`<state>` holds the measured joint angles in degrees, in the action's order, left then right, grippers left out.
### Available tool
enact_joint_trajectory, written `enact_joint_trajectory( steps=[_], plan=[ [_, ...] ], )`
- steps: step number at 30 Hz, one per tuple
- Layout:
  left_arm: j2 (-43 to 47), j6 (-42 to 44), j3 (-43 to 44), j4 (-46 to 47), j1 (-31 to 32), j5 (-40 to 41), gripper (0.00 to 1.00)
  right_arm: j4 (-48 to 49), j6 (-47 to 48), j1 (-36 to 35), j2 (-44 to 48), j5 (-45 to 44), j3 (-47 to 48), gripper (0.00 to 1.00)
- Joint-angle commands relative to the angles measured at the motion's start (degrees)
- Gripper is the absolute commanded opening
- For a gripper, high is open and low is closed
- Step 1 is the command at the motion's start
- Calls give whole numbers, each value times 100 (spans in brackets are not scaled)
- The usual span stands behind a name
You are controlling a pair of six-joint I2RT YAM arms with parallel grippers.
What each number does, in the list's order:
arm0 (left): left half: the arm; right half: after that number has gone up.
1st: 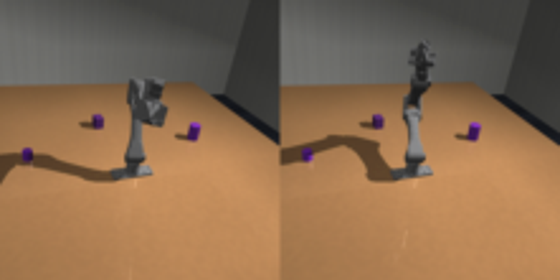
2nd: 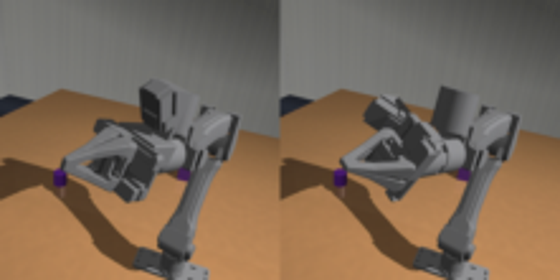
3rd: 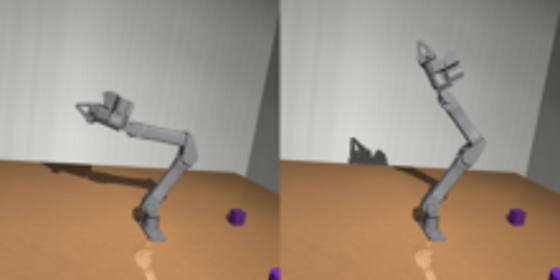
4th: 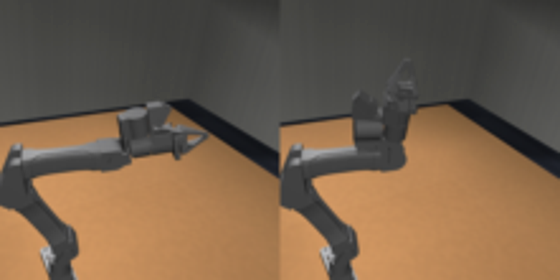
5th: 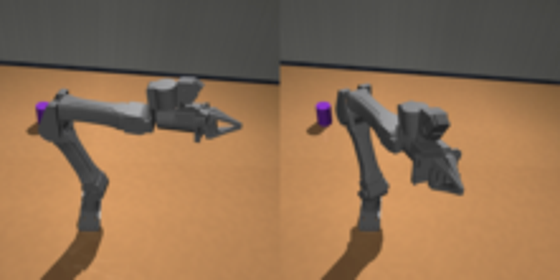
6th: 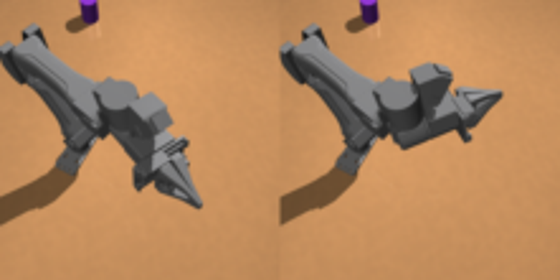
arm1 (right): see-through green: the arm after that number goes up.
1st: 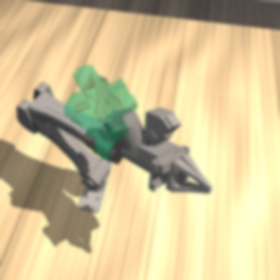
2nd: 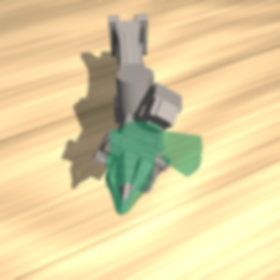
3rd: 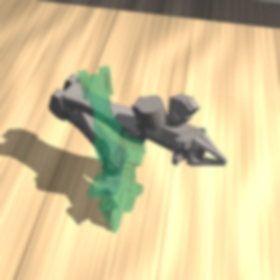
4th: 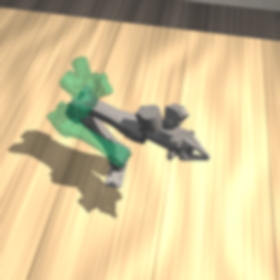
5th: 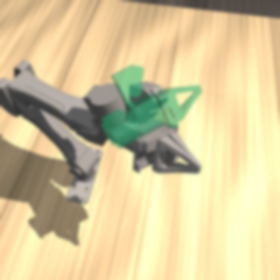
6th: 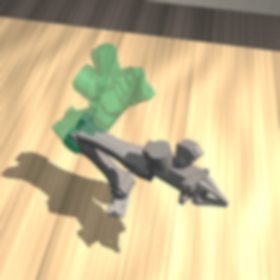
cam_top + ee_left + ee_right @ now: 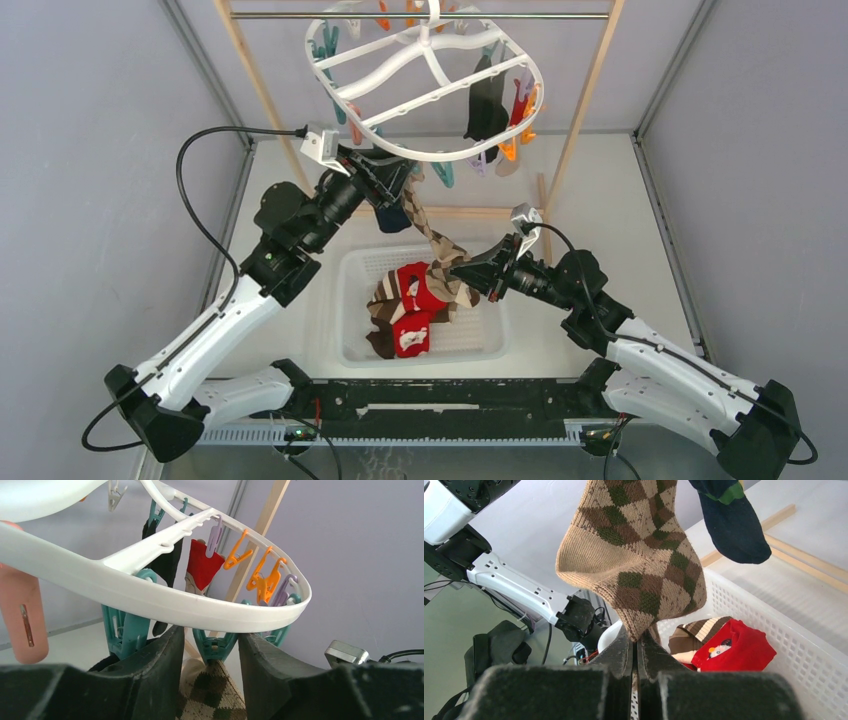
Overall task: Remove the socks clipped to the hanger
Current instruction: Remove the sock from the hanger.
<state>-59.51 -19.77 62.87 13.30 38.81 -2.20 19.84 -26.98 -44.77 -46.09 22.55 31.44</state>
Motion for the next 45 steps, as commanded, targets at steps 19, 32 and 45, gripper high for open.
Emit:
enact_joint_trajectory(
  steps=[19,32,45],
  plan=[
    [-93,-43,458,10,-56,0,16,181,133,-86,-41,-57,205,0],
    [210,-88,248,-438,-53,201,31,39,132,-126,-78,-144,70,0],
    [570,-117,79,-893,-97,378,56,-259,204,-219,-580,-232,59,0]
  ],
)
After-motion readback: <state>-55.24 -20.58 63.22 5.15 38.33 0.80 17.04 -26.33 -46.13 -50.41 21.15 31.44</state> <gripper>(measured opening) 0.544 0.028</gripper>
